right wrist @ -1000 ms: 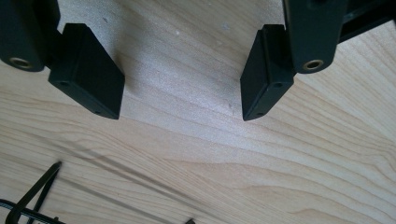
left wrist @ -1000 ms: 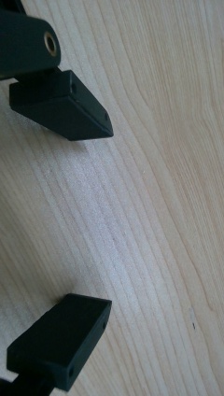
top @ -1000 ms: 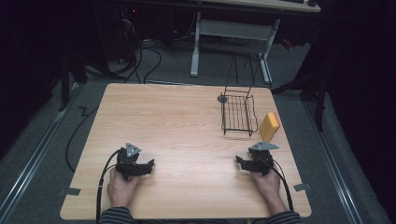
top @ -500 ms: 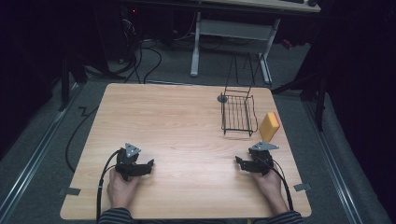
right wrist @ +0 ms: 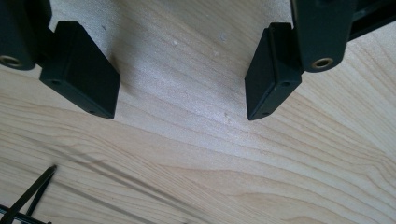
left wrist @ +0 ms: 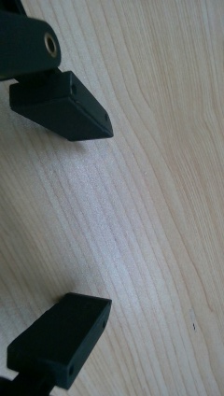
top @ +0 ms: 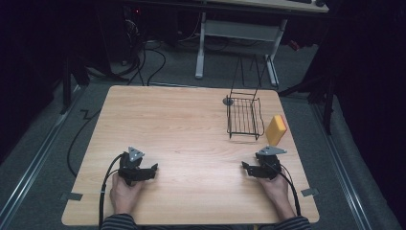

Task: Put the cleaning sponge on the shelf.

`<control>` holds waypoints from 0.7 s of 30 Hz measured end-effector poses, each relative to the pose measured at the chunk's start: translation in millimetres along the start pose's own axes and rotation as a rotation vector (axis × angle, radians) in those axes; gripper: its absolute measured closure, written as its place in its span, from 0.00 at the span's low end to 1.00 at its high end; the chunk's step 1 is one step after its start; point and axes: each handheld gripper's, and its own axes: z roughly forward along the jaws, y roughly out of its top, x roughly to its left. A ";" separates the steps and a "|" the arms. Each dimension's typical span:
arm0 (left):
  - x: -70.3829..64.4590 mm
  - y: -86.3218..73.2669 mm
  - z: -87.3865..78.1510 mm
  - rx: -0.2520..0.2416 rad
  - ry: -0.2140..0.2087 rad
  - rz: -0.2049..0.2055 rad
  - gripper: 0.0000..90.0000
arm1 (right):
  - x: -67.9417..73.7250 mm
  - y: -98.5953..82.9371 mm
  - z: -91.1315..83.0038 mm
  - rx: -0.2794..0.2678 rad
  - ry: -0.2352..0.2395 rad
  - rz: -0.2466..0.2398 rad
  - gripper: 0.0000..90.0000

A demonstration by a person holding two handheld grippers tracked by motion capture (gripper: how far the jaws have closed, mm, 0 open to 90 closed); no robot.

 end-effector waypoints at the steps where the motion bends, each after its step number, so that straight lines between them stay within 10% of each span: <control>1: 0.0 0.0 0.0 0.001 0.000 0.000 0.17 | 0.0 0.0 -0.1 0.001 -0.001 0.001 0.30; 21: 0.2 0.1 -0.2 0.002 -0.002 0.000 0.17 | -1.0 -1.4 -14.8 -0.024 -0.036 0.015 0.38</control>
